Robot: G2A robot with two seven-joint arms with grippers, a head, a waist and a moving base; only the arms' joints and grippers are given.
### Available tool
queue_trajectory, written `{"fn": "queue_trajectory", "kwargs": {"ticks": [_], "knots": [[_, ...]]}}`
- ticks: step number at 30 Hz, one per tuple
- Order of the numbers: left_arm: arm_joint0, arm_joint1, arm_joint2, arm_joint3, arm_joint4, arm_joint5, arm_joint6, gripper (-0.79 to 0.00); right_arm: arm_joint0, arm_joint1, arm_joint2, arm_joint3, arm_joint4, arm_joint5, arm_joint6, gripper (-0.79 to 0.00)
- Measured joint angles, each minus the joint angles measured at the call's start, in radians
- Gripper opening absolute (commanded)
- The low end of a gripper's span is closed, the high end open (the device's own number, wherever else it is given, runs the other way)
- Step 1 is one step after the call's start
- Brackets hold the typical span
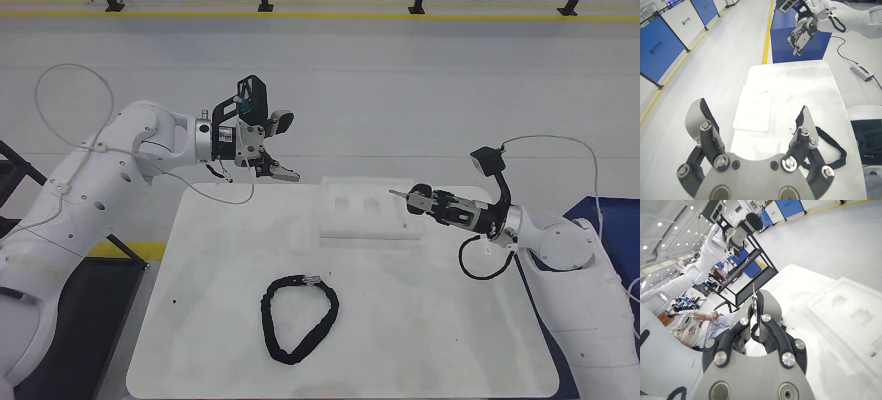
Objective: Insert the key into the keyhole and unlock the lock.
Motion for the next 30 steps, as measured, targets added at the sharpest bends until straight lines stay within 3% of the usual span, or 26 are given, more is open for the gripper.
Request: {"fn": "queue_trajectory", "kwargs": {"ticks": [10,14,19,30], "knots": [[0.001,0.0,-0.001,-0.001,0.0,0.001,0.0,0.0,0.0,0.0,0.0,0.0,-0.001,0.0,0.0,-0.785],[0.022,0.005,-0.02,-0.027,0.043,0.058,-0.021,0.0,0.0,0.0,0.0,0.0,-0.001,0.0,0.0,-0.785],[0.085,0.012,-0.032,-0.026,0.055,0.091,-0.049,0.0,0.0,0.0,0.0,0.0,-0.001,0.0,0.0,-0.785],[0.25,0.012,-0.045,-0.003,0.175,0.065,0.082,0.0,0.0,0.0,0.0,0.0,-0.001,0.0,0.0,-0.785]]}}
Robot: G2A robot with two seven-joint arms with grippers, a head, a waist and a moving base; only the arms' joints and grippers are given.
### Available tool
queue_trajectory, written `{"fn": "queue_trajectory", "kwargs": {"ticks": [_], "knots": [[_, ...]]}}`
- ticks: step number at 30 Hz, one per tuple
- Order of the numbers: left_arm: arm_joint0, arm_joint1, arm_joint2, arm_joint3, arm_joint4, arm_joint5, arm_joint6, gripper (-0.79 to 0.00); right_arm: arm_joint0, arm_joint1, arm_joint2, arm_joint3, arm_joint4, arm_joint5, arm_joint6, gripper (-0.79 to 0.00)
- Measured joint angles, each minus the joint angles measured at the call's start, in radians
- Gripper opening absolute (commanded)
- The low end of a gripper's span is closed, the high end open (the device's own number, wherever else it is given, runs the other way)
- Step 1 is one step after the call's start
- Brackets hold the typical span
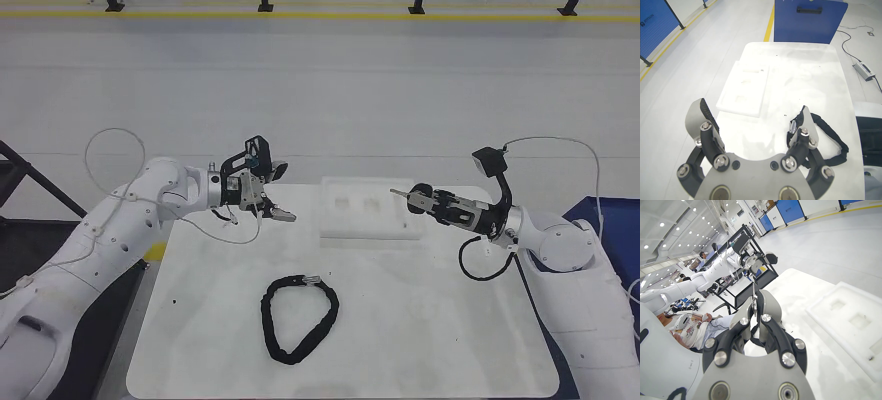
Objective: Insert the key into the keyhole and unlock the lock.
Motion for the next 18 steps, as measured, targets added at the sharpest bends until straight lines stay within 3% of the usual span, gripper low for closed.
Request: {"fn": "queue_trajectory", "kwargs": {"ticks": [6,11,18], "knots": [[0.047,-0.013,0.012,0.01,0.096,-0.063,0.031,0.0,0.0,0.0,0.0,0.0,0.0,0.0,0.0,-0.785],[0.066,-0.025,0.041,0.028,0.154,-0.065,0.036,0.0,0.0,0.0,0.0,0.0,0.0,0.0,0.0,-0.785],[0.044,-0.037,0.16,0.034,0.18,-0.065,-0.008,0.0,0.0,0.0,0.0,0.0,0.0,0.0,0.0,-0.785]]}}
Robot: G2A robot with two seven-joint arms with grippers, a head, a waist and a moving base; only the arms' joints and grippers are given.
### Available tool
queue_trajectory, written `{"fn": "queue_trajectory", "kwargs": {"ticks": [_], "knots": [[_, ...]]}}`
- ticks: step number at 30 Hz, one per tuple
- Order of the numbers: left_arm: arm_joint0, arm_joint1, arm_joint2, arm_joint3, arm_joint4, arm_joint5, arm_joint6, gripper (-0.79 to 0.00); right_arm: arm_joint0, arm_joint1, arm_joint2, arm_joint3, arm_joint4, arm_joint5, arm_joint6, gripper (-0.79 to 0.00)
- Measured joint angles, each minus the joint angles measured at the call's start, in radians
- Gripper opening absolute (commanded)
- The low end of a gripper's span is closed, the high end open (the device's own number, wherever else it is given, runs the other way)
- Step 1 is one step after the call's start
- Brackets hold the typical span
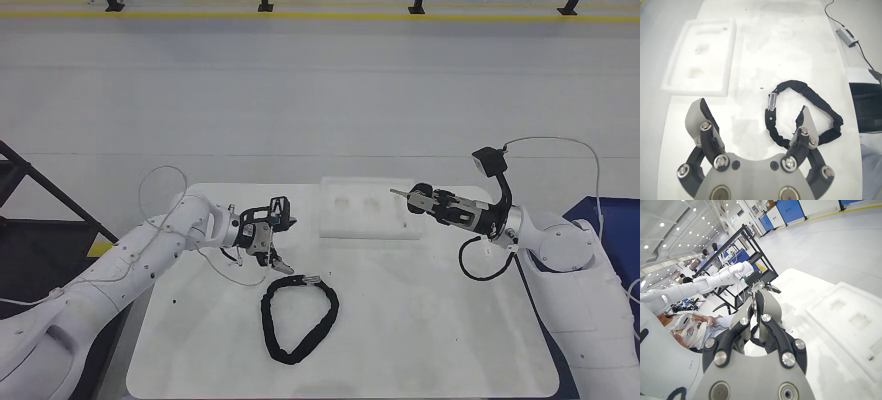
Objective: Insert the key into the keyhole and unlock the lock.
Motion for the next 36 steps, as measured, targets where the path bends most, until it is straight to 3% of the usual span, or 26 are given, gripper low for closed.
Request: {"fn": "queue_trajectory", "kwargs": {"ticks": [7,23,31,36], "knots": [[-0.077,-0.017,0.148,-0.018,-0.017,0.0,-0.086,0.0,0.0,0.0,0.0,0.0,0.0,0.0,0.0,-0.785],[-0.078,-0.019,0.149,-0.02,-0.02,0.0,-0.093,0.0,0.0,0.0,0.0,0.0,0.0,0.0,0.0,-0.785],[0.005,-0.027,0.13,0.023,-0.053,0.0,0.068,0.0,0.0,0.0,0.0,0.0,0.0,0.0,0.0,-0.785],[0.028,-0.064,0.135,0.1,0.073,0.008,0.207,0.0,0.0,0.0,0.0,0.0,0.0,0.0,0.0,-0.785]]}}
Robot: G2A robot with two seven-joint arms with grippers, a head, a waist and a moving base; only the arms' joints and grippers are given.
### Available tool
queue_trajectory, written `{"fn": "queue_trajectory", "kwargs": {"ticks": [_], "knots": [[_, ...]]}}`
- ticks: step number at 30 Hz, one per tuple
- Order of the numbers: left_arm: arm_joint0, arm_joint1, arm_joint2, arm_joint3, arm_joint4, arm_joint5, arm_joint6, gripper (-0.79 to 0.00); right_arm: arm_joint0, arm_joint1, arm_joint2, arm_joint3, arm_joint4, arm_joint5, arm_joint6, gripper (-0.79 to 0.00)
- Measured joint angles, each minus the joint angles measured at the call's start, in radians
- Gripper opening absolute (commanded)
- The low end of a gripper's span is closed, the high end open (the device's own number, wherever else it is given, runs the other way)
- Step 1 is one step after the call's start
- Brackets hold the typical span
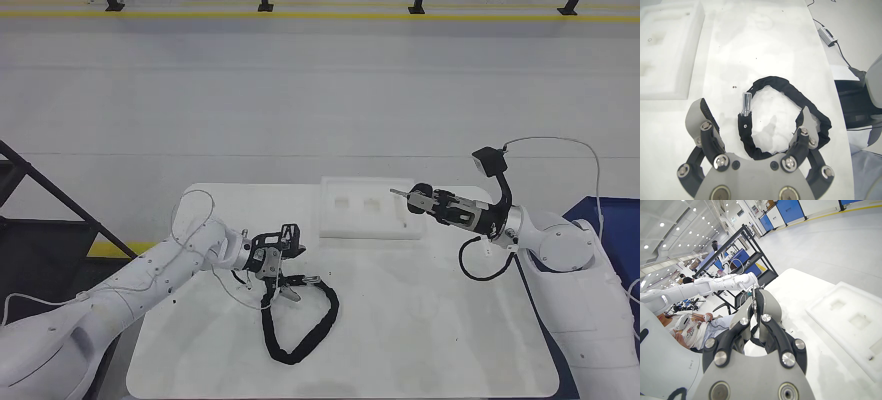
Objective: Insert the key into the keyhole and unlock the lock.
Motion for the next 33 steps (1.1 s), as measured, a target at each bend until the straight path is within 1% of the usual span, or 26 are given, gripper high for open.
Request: {"fn": "queue_trajectory", "kwargs": {"ticks": [4,9,12,18,22,23,24,25,26,27,29,30,33], "knots": [[0.012,-0.04,0.001,0.067,0.123,0.029,0.132,0.0,0.0,0.0,0.0,0.0,0.0,0.0,0.0,-0.785],[0.018,-0.087,0.014,0.143,0.321,0.077,0.292,0.0,0.0,0.0,0.0,0.0,0.0,0.0,0.0,-0.785],[0.026,-0.113,0.014,0.199,0.398,0.094,0.365,0.0,0.0,0.0,0.0,0.0,0.0,0.0,0.0,-0.785],[0.034,-0.161,0.014,0.286,0.506,0.101,0.465,0.0,0.0,0.0,0.0,0.0,0.0,0.0,0.0,-0.785],[0.041,-0.185,0.014,0.327,0.561,0.114,0.52,0.0,0.0,0.0,0.0,0.0,0.0,0.0,0.0,-0.785],[0.042,-0.19,0.014,0.336,0.57,0.116,0.533,-0.015,0.0,0.0,0.0,0.0,0.0,0.0,0.0,-0.785],[0.043,-0.196,0.014,0.348,0.582,0.118,0.548,-0.08,0.0,0.0,0.0,0.0,0.0,0.0,0.0,-0.785],[0.044,-0.2,0.014,0.355,0.591,0.12,0.559,-0.212,0.0,0.0,0.0,0.0,0.0,0.0,0.0,-0.785],[0.045,-0.205,0.014,0.362,0.6,0.123,0.569,-0.314,0.0,0.0,0.0,0.0,0.0,0.0,0.0,-0.785],[0.046,-0.21,0.014,0.37,0.612,0.126,0.583,-0.372,0.0,0.0,0.0,0.0,0.0,0.0,0.0,-0.785],[0.047,-0.218,0.014,0.381,0.632,0.129,0.601,-0.456,0.0,0.0,0.0,0.0,0.0,0.0,0.0,-0.785],[0.047,-0.222,0.014,0.389,0.645,0.131,0.609,-0.48,0.0,0.0,0.0,0.0,0.0,0.0,0.0,-0.785],[0.047,-0.234,0.014,0.414,0.661,0.136,0.621,-0.52,0.0,0.0,0.0,0.0,0.0,0.0,0.0,-0.785]]}}
